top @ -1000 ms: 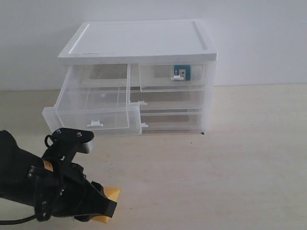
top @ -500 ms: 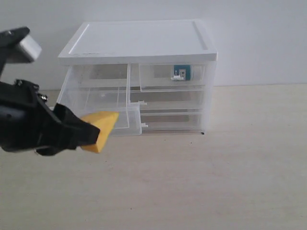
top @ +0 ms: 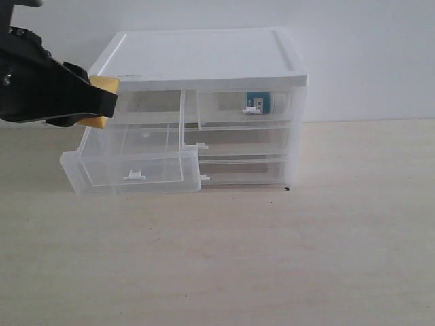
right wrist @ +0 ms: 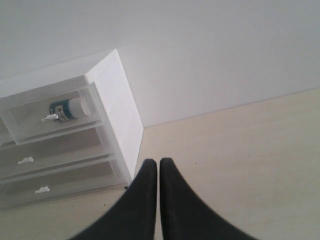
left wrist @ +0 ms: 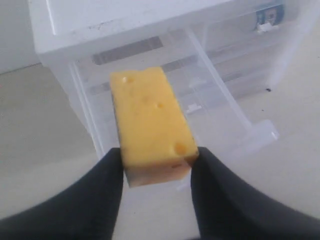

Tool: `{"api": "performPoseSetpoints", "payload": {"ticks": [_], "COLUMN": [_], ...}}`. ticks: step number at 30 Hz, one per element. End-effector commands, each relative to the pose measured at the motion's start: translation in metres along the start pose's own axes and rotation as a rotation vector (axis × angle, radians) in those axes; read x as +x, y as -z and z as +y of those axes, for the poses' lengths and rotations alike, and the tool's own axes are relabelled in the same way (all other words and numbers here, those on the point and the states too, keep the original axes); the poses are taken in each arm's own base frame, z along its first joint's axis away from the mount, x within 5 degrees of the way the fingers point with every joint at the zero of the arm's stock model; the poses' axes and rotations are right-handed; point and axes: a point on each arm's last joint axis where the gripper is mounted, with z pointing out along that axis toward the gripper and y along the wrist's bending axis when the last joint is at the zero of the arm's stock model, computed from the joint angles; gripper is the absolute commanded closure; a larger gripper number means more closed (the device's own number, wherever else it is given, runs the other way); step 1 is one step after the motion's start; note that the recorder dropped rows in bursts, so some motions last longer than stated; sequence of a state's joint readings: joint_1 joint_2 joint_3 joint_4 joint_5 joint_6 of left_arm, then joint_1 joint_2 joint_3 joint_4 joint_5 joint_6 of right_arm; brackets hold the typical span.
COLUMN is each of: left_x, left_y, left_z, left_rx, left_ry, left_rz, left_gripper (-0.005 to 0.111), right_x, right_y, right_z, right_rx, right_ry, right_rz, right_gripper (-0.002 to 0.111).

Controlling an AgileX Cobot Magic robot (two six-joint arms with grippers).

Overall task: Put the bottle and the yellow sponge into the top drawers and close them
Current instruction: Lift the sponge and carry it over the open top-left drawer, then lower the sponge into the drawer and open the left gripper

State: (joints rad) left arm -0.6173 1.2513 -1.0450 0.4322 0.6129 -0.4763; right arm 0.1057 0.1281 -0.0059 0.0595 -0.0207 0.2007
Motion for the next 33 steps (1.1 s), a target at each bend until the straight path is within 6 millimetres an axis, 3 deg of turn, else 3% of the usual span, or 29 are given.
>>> {"api": "performPoseSetpoints", "payload": {"ticks": [1, 8, 14, 27, 30, 33], "left_x": [-0.011, -0.026, -0.021, -0.006, -0.005, -0.008], "left_y": [-0.021, -0.050, -0.079, -0.124, -0.125, -0.124], "left_z": [-0.006, -0.003, 0.002, -0.011, -0.011, -0.011], "left_rx": [-0.008, -0.021, -0.046, 0.004, 0.003, 0.003], "left_ry": [0.002, 0.106, 0.152, 0.187, 0.189, 0.200], "left_rz": [-0.006, -0.011, 0.041, 0.084, 0.088, 0.083], "left_gripper": [0.103, 0.103, 0.103, 0.103, 0.090, 0.065], "right_x": [0.001, 0.001, 0.001, 0.001, 0.001, 0.001], "right_y": [0.000, 0.000, 0.000, 0.000, 0.000, 0.000], "right_z": [-0.001, -0.001, -0.001, -0.001, -0.001, -0.001], "right_rx": [0.004, 0.004, 0.004, 0.004, 0.004, 0.004], "right_ry": [0.001, 0.001, 0.001, 0.001, 0.001, 0.001], "right_rz": [-0.007, -0.007, -0.007, -0.007, -0.007, -0.007], "right_gripper": [0.108, 0.108, 0.108, 0.108, 0.108, 0.108]}}
